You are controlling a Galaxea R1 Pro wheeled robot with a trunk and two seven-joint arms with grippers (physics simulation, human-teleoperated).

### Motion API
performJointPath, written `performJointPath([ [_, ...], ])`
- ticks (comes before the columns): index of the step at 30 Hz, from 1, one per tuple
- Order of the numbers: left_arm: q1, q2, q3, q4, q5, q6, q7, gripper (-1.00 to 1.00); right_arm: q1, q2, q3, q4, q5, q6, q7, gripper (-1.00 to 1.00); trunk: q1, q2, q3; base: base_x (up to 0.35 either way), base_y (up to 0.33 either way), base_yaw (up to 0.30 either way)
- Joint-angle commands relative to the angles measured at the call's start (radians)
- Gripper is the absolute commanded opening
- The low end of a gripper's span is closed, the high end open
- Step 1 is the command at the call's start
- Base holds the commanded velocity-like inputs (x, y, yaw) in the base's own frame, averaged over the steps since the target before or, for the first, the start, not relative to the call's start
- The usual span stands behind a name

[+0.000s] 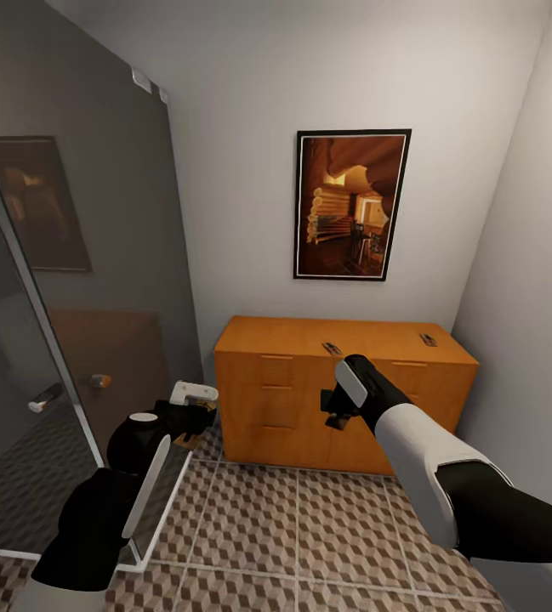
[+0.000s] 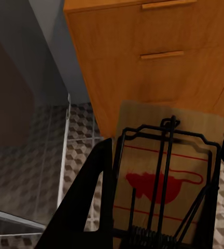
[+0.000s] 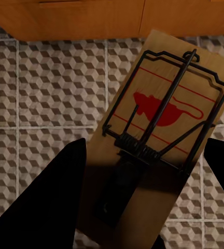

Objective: Take the four mousetraps from the cabinet in the bathroom and place them on the bathroom floor. Make sure all four end up on the same floor surface, and ensure that at least two of them are either under or directly next to the same bathroom sink.

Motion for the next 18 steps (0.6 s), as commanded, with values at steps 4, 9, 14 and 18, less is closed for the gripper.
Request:
performJointPath([
  [4, 0.008, 0.0, -0.001, -0.001, -0.001, 0.003, 0.002, -1.0, -0.001, 0.0, 0.007, 0.0, -0.01, -0.011, -0.008, -1.0, 0.0, -0.002, -0.002, -0.033, 0.002, 0.0],
  [9, 0.015, 0.0, -0.001, -0.001, -0.002, 0.003, 0.001, -1.0, 0.002, 0.003, 0.008, 0.006, -0.012, -0.028, -0.008, -1.0, 0.0, -0.002, -0.002, -0.117, 0.001, 0.0],
  [14, 0.025, 0.002, -0.001, 0.0, -0.003, -0.014, 0.001, -1.0, 0.018, 0.005, 0.009, 0.005, -0.012, -0.048, -0.008, -1.0, 0.0, -0.002, -0.002, -0.141, 0.0, 0.0],
  [18, 0.035, 0.001, -0.002, 0.02, -0.003, -0.034, 0.001, -1.0, 0.028, 0.006, 0.01, 0.004, -0.013, -0.066, -0.007, -1.0, 0.0, -0.002, -0.002, -0.048, 0.0, 0.001],
])
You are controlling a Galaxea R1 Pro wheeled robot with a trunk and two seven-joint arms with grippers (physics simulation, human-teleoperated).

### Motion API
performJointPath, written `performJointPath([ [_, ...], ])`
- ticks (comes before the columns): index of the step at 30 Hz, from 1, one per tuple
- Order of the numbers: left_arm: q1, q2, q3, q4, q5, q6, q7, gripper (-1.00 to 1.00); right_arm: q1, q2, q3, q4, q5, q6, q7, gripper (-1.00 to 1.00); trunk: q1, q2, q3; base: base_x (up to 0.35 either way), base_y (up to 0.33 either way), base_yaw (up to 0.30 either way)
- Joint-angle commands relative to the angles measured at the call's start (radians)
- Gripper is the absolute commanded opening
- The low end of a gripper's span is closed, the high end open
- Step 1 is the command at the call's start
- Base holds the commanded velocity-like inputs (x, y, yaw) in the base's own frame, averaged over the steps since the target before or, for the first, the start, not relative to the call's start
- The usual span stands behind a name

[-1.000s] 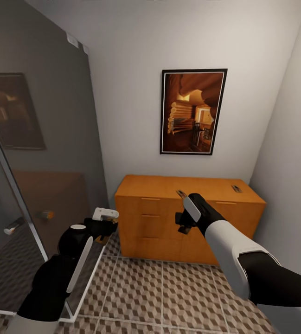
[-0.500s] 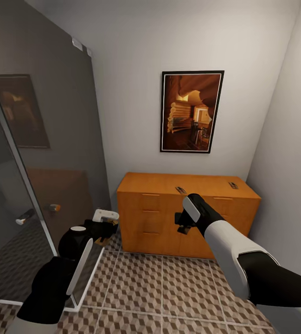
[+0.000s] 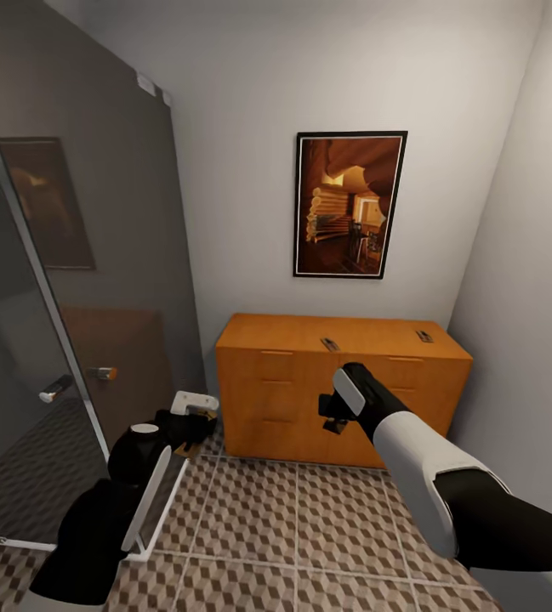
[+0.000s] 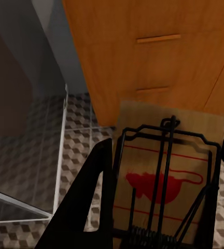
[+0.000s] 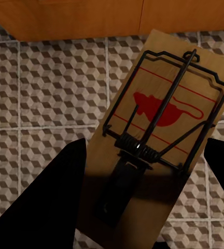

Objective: Take the four mousetraps from the cabinet in the bathroom and place them on the bathroom floor. Make sure all four end up on the same floor surface, and ensure that at least two of them are either under or directly next to the same bathroom sink.

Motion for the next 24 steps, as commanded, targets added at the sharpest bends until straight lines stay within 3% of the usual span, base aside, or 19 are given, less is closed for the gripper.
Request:
performJointPath([
  [1, 0.0, 0.0, -0.001, 0.004, -0.003, 0.002, 0.003, -1.0, 0.001, -0.001, 0.007, -0.001, -0.01, 0.001, -0.007, -1.0, 0.0, -0.002, -0.002, -0.023, 0.0, 0.018],
  [17, 0.006, -0.004, -0.022, 0.024, -0.001, -0.004, 0.004, -1.0, 0.007, 0.0, 0.008, -0.003, -0.011, -0.007, -0.006, -1.0, 0.0, -0.002, -0.01, -0.009, 0.0, 0.117],
  [24, 0.005, -0.004, -0.044, 0.033, -0.001, 0.001, 0.001, -1.0, 0.007, 0.001, 0.008, -0.005, -0.012, -0.007, -0.006, -1.0, 0.0, -0.002, -0.011, -0.151, 0.0, 0.044],
])
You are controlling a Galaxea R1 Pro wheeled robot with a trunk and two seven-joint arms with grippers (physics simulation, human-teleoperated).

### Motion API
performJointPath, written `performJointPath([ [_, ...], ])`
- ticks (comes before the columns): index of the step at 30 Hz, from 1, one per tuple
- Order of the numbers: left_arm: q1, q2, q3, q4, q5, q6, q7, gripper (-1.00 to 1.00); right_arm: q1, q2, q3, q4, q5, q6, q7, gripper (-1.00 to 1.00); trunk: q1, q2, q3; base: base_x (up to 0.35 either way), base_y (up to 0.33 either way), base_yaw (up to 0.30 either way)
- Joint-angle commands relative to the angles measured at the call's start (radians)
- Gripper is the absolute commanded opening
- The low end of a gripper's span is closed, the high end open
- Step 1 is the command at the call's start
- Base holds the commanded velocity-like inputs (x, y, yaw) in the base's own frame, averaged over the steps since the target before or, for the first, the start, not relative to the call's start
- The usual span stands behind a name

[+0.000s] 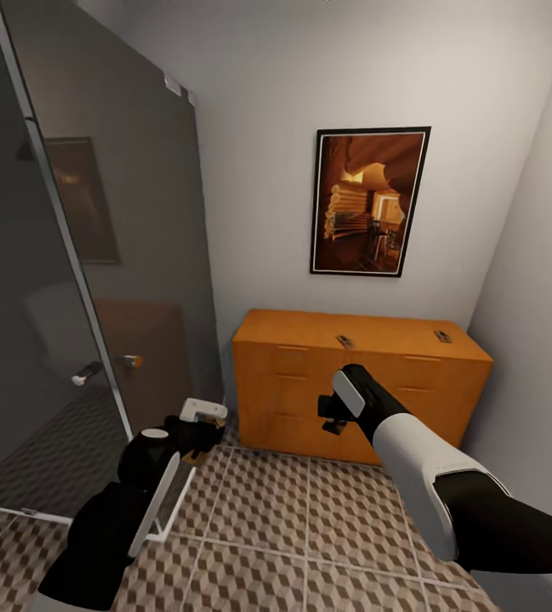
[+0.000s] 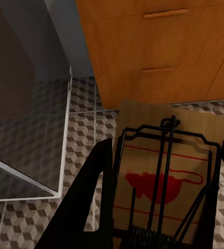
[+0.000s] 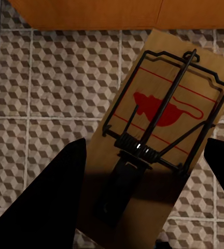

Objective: Take the four mousetraps from the cabinet in the bathroom and place them on the bathroom floor. Make sure all four end up on the same floor surface, and ensure that at least two of them are either under or directly next to the same bathroom sink.

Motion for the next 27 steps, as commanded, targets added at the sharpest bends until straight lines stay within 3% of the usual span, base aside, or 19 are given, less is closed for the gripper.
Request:
performJointPath([
  [1, -0.001, 0.0, -0.007, 0.0, -0.002, 0.006, 0.001, -1.0, -0.001, 0.0, 0.007, -0.001, -0.011, 0.003, -0.008, -1.0, 0.0, -0.002, -0.002, -0.158, 0.0, 0.145],
  [11, -0.001, -0.009, -0.035, 0.005, 0.003, 0.011, -0.002, -1.0, -0.001, 0.008, 0.008, -0.002, -0.012, 0.003, -0.008, -1.0, 0.0, -0.002, -0.002, -0.045, 0.0, 0.22],
  [27, -0.001, -0.024, -0.048, 0.016, -0.001, 0.009, 0.003, -1.0, 0.0, 0.004, 0.005, -0.002, -0.008, 0.003, -0.008, -1.0, 0.0, -0.002, -0.002, -0.145, 0.0, 0.026],
])
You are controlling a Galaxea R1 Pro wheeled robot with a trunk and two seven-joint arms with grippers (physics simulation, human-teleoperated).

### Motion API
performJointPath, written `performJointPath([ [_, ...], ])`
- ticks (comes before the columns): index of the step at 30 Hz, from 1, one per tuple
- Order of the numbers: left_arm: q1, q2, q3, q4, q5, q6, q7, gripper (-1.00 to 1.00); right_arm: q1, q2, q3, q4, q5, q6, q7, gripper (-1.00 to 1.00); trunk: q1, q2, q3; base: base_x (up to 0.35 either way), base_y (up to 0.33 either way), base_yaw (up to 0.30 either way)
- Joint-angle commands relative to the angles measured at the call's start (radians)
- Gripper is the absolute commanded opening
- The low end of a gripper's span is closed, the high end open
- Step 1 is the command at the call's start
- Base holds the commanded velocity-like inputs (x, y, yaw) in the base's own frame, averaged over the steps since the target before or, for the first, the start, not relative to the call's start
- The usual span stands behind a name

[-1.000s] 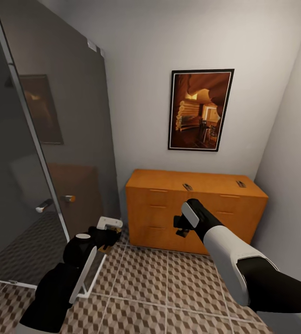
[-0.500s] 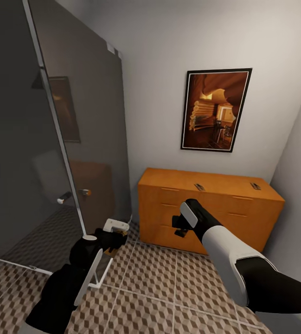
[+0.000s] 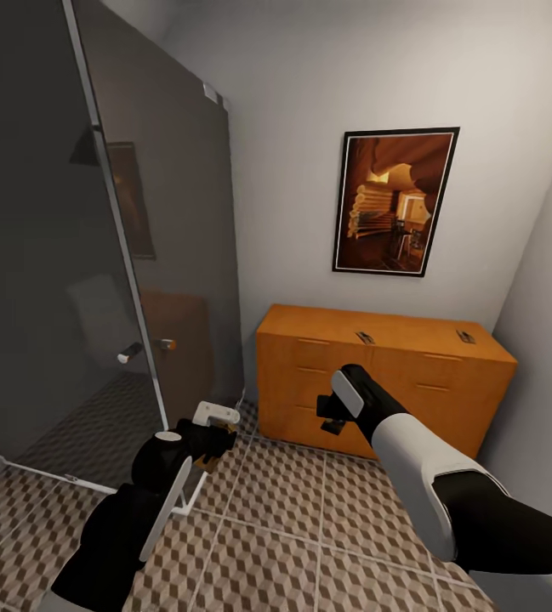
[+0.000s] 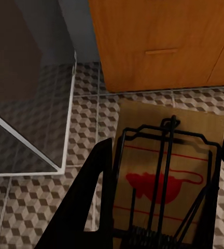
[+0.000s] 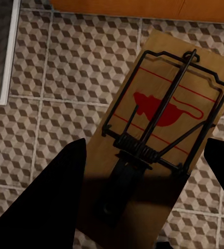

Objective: Take the four mousetraps from the cabinet in the bathroom and place them on the bathroom floor. Make sure all four end up on the same floor surface, and ensure that at least two of them are either under or directly next to the same bathroom sink.

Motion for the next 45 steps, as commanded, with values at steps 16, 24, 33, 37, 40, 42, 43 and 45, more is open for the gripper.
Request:
performJointPath([
  [16, -0.001, 0.001, -0.001, -0.001, -0.004, 0.003, 0.003, -1.0, 0.002, 0.005, 0.012, 0.002, -0.012, 0.003, -0.008, -1.0, 0.0, -0.002, -0.002, 0.015, 0.047, 0.18],
  [24, -0.001, 0.002, -0.001, -0.002, -0.002, 0.003, 0.002, -1.0, 0.004, 0.005, 0.014, 0.002, -0.012, 0.003, -0.008, -1.0, 0.0, -0.002, -0.002, 0.032, 0.051, 0.281],
  [33, -0.001, 0.002, -0.001, -0.001, -0.003, 0.002, 0.002, -1.0, 0.005, 0.005, 0.015, 0.003, -0.012, 0.003, -0.008, -1.0, 0.0, -0.002, -0.002, 0.003, 0.006, 0.283],
  [37, -0.001, 0.002, -0.001, -0.001, -0.004, 0.002, 0.003, -1.0, 0.005, 0.005, 0.015, 0.003, -0.012, 0.003, -0.008, -1.0, 0.0, -0.002, -0.003, -0.001, 0.001, 0.281],
  [40, -0.001, 0.002, -0.001, -0.001, -0.004, 0.002, 0.003, -1.0, 0.005, 0.005, 0.015, 0.003, -0.012, 0.003, -0.008, -1.0, 0.0, -0.002, -0.004, -0.042, 0.0, 0.28],
  [42, -0.001, 0.001, -0.001, -0.001, -0.005, 0.002, 0.003, -1.0, 0.005, 0.005, 0.015, 0.004, -0.012, 0.003, -0.008, -1.0, 0.0, -0.002, -0.005, -0.122, 0.0, 0.28],
  [43, -0.001, 0.001, -0.001, -0.001, -0.005, 0.002, 0.003, -1.0, 0.005, 0.005, 0.015, 0.004, -0.012, 0.003, -0.008, -1.0, 0.0, -0.002, -0.006, -0.207, 0.0, 0.28],
  [45, -0.001, 0.001, -0.001, -0.001, -0.005, 0.002, 0.003, -1.0, 0.005, 0.005, 0.015, 0.004, -0.012, 0.003, -0.008, -1.0, 0.0, -0.002, -0.007, -0.235, 0.0, 0.279],
])
